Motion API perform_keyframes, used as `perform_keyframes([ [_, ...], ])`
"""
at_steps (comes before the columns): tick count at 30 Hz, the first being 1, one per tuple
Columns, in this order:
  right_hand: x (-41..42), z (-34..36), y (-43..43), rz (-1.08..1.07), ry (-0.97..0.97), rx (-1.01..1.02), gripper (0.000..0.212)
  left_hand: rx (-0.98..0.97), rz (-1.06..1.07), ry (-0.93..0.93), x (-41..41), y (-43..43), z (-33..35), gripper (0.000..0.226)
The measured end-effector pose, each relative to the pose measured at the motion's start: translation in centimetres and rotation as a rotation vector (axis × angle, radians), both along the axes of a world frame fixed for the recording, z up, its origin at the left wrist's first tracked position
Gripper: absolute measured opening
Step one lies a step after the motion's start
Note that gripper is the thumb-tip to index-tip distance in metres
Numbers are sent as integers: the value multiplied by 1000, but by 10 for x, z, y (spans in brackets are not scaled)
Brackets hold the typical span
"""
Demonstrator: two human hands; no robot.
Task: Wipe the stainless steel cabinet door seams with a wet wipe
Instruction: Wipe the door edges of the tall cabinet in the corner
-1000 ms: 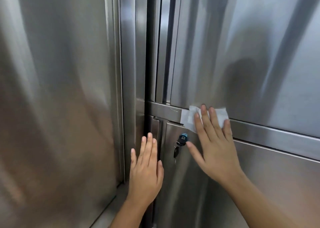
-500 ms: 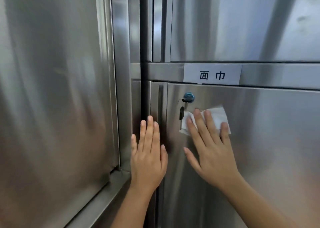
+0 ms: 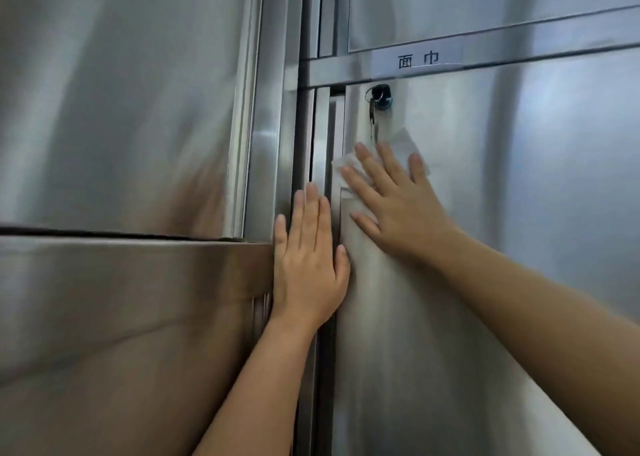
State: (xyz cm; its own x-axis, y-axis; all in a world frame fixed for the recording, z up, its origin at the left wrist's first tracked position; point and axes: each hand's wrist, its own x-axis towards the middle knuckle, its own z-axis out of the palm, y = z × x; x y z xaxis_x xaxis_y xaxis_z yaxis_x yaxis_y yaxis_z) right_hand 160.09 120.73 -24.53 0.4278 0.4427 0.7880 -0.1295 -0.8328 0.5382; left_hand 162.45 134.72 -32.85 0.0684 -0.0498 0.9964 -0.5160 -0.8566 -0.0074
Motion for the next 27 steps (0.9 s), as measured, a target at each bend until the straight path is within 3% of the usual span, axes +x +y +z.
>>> perform_keyframes([
  [7,8,3,8,-1,-27,-32,62,-79,-275,-46,28,-10,-36,59],
  [13,21,35,29,-4,-60,-86,68,-123,-241,-106,34,-14,-36,53],
  [19,27,73,43,50,-71,36,69,-87,-183,-134,38,-15,-40,50],
  [27,29,34,37,79,-98,-25,72,-49,-227,-164,45,-22,-42,53],
])
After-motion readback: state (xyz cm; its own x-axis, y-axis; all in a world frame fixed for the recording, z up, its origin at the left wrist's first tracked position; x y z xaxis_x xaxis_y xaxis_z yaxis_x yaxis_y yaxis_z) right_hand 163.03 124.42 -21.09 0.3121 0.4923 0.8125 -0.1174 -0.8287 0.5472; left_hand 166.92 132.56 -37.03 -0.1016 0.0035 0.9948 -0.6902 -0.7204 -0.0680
